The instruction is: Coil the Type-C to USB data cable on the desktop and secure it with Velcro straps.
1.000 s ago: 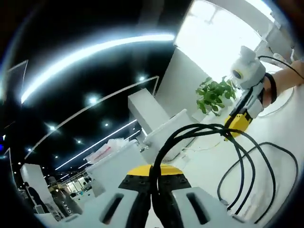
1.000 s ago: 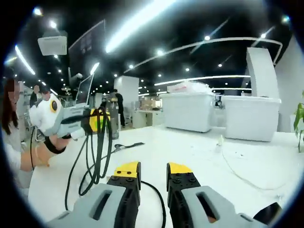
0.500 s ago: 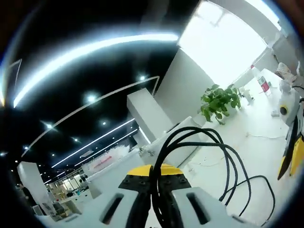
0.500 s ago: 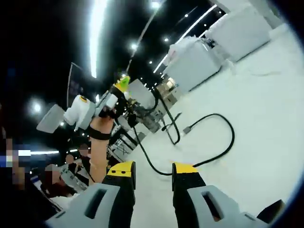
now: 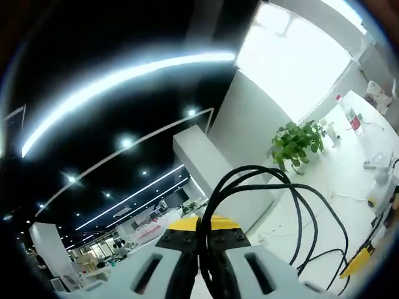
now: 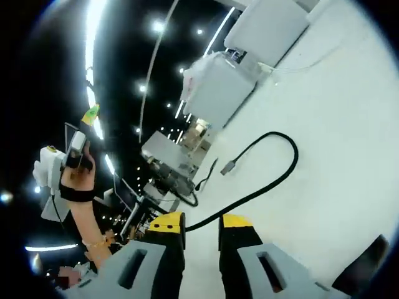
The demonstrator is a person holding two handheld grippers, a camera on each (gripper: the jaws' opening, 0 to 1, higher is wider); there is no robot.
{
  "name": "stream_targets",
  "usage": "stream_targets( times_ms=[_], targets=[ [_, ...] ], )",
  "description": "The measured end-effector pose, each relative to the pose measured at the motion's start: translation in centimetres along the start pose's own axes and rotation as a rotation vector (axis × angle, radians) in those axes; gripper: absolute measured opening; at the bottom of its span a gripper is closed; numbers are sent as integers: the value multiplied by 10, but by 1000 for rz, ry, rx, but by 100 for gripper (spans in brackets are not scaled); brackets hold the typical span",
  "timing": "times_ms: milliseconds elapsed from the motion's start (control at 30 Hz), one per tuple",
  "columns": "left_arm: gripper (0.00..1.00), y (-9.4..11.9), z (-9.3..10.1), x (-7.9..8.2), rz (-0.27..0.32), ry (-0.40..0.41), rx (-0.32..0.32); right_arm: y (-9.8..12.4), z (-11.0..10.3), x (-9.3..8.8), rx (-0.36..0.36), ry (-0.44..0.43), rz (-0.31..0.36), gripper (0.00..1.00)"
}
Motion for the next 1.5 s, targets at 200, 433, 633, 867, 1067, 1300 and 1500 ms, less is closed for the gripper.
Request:
stream_targets(
  times_ms=[200,433,633,867,1067,1300,1500],
  targets=[
    [4,17,-7,-25,5,28,11,7,-1,45,18,185,174,6],
    [4,36,25,-60,80,36,-59,10,-29,82,129,583,200,1],
    [4,48,45,-74,167,50,-71,3,-44,105,184,639,138,1],
    [4,55,70,-93,167,38,-128,-10,-56,123,239,800,107,0],
    [4,57,92,-98,139,-75,-171,1,-56,107,253,888,103,0],
    [4,61,96,-94,156,-153,-138,8,-62,93,292,944,94,0],
    [5,60,89,-98,156,-141,-89,11,-67,88,345,937,82,0]
  ],
)
Point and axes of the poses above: the point that each gripper's makers call its tool centre point, and the gripper's own axes: y roughly backward along the fingers, z roughly to its right, x roughly out of its top, the point moved 7 cm from there along y, roughly backward along the fingers, and after that the axes turned 7 degrees about z, right-handed, at the moved point
